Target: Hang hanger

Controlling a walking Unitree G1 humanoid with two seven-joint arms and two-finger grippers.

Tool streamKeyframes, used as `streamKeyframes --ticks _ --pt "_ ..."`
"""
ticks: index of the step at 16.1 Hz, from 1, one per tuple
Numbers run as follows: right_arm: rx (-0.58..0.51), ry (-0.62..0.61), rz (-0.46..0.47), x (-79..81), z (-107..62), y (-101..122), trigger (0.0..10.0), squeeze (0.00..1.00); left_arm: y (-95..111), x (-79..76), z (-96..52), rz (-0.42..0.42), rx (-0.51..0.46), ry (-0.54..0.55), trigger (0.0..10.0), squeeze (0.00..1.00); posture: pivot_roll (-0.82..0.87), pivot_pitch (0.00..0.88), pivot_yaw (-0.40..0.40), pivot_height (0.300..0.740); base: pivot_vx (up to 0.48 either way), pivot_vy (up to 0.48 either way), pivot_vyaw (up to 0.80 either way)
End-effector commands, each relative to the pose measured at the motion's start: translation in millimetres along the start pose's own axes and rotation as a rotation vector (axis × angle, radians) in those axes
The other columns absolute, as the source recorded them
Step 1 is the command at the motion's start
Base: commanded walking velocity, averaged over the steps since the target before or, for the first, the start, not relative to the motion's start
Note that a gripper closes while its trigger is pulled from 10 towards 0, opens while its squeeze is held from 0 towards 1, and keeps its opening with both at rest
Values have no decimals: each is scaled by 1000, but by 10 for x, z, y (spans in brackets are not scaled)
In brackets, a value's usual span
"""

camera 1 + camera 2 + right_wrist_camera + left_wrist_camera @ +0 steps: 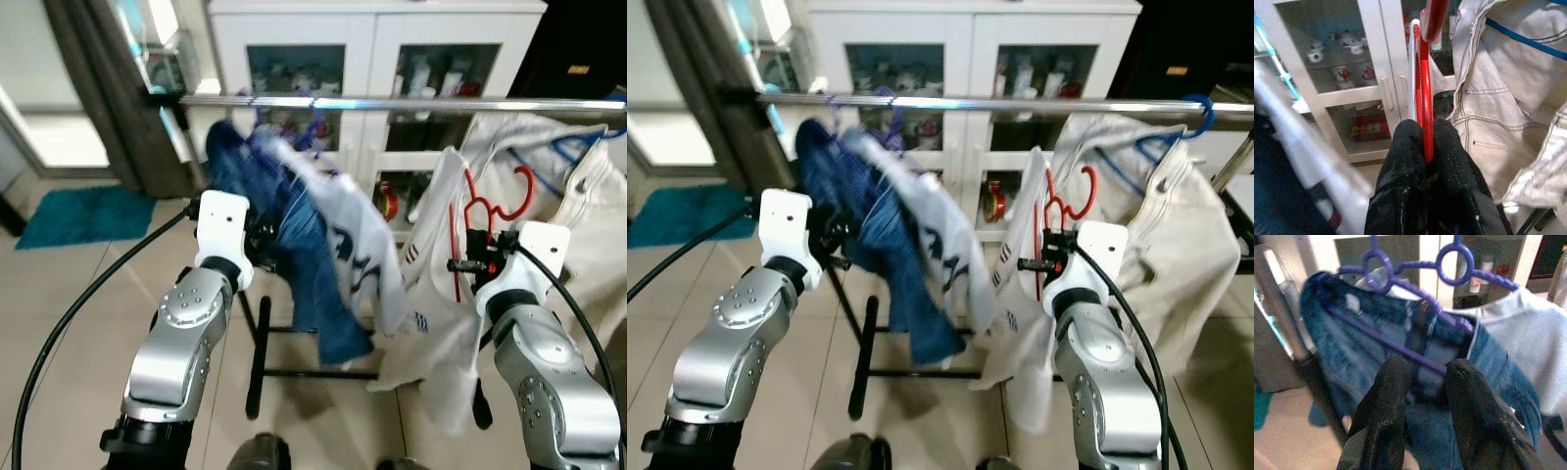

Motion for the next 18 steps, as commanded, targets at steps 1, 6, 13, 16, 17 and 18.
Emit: streamKeyframes --ticks 1,6,13,16,17,18 --pt "-33 -10 -4 -26 -3 79 10000 0 19 -1 2 10 -1 4 10000 0 48 0 27 740 -289 0 0" --pt "49 -61 -67 -95 6 13 10000 0 11 -23 2 3 -6 8 10000 0 41 0 15 740 -195 0 0" --pt "-2 21 174 -55 -24 126 10000 0 3 -59 10 -6 -10 -1 10000 0 39 0 -2 740 0 0 0" --pt "24 -4 107 -88 -35 72 10000 0 -16 -104 22 1 5 -23 10000 0 41 0 -4 740 0 0 0" --pt "73 -5 56 -99 -39 11 10000 0 -17 -122 23 3 6 -34 10000 0 42 0 -6 740 0 0 -738" --pt "115 -32 -19 -134 -55 -43 10000 0 -14 -133 22 14 4 -45 10000 0 44 0 -7 740 0 0 -731"
Point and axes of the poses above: a point about 5 cm out from each wrist's last joint towards the gripper, its own z axis pointing out of the wrist towards the gripper, its own y axis along the axis of the wrist's last joint, x = y × z, the point moved 1 cm from there along z, pointing out of the wrist towards the gripper, and after that the axes turned 5 degrees about -z, right-handed, at the moved point
